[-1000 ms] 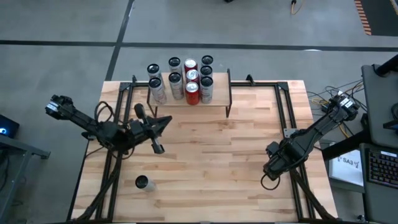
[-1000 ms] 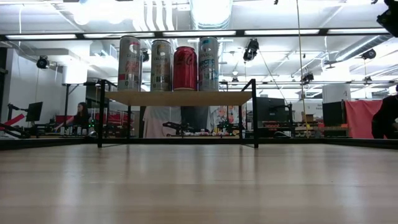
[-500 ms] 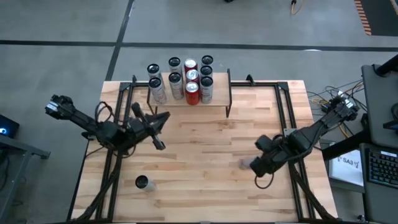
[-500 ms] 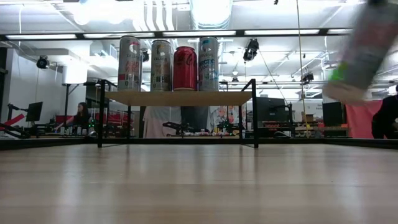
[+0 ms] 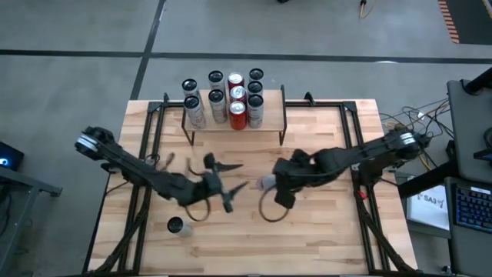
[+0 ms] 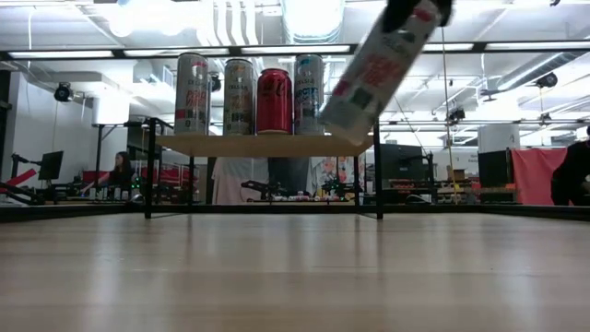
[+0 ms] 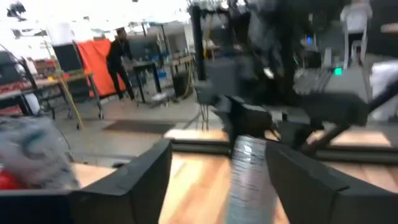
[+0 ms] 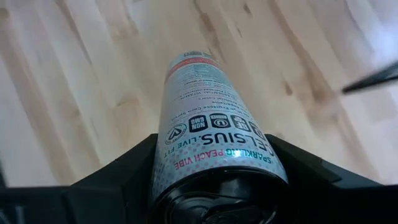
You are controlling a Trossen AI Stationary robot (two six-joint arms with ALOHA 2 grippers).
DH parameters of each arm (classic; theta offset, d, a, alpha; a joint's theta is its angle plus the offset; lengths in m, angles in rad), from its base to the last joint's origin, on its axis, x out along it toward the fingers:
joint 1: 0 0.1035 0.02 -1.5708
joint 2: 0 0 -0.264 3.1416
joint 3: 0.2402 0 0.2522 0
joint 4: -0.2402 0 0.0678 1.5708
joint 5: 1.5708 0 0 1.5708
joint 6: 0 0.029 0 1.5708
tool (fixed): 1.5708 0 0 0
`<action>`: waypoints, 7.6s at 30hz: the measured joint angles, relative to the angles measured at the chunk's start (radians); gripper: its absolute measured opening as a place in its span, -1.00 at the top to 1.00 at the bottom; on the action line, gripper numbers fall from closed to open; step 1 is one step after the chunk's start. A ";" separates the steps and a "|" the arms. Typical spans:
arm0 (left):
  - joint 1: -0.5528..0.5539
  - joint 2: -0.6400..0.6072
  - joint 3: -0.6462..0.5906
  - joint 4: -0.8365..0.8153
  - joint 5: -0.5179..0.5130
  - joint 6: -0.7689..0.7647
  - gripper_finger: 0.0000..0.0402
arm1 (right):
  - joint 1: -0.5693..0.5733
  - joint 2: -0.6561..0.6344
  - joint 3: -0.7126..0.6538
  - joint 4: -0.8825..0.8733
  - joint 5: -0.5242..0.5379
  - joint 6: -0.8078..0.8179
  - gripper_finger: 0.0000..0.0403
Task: Place canned beverage on shelf
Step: Put the white soda can aligned with the other white soda cans on the shelf, then adjust the white soda can
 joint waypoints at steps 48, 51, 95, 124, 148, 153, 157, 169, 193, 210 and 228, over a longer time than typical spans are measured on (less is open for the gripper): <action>0.029 0.363 0.328 -0.509 -0.281 -0.294 -0.01 | -0.045 0.214 0.398 -0.121 0.001 -0.100 -0.59; 0.029 0.362 0.328 -0.509 -0.276 -0.306 -0.01 | -0.044 0.214 0.398 -0.123 -0.001 -0.112 -0.61; 0.067 0.089 0.274 -1.128 -0.387 -0.522 -0.16 | -0.128 0.061 0.400 -0.029 0.208 -0.266 -0.73; 0.407 -0.659 -0.519 -0.191 -0.143 -0.182 -0.16 | -0.295 -0.240 0.056 0.125 0.172 -0.414 -0.62; 0.590 -0.566 -0.513 -0.097 -0.138 -0.282 -0.16 | -0.295 -0.251 0.017 0.163 0.181 -0.426 -0.62; 0.603 -0.533 -0.513 -0.051 -0.137 -0.294 -0.16 | -0.295 -0.251 0.007 0.175 0.182 -0.429 -0.62; 0.606 -0.493 -0.513 -0.007 -0.139 -0.291 -0.16 | -0.295 -0.250 0.003 0.176 0.182 -0.429 -0.62; 0.614 -0.419 -0.513 0.044 -0.184 -0.280 -0.28 | -0.295 -0.250 0.001 0.181 0.182 -0.426 -0.62; 0.616 -0.420 -0.504 0.055 -0.199 -0.234 -0.49 | -0.295 -0.250 0.001 0.188 0.182 -0.426 -0.62; 0.576 -0.476 -0.402 0.021 -0.250 -0.082 -0.61 | -0.295 -0.254 0.001 0.188 0.182 -0.431 -0.62; 0.476 -0.479 0.157 -0.756 -0.274 -0.020 -0.52 | -0.295 -0.314 0.002 0.138 0.120 -0.413 -0.62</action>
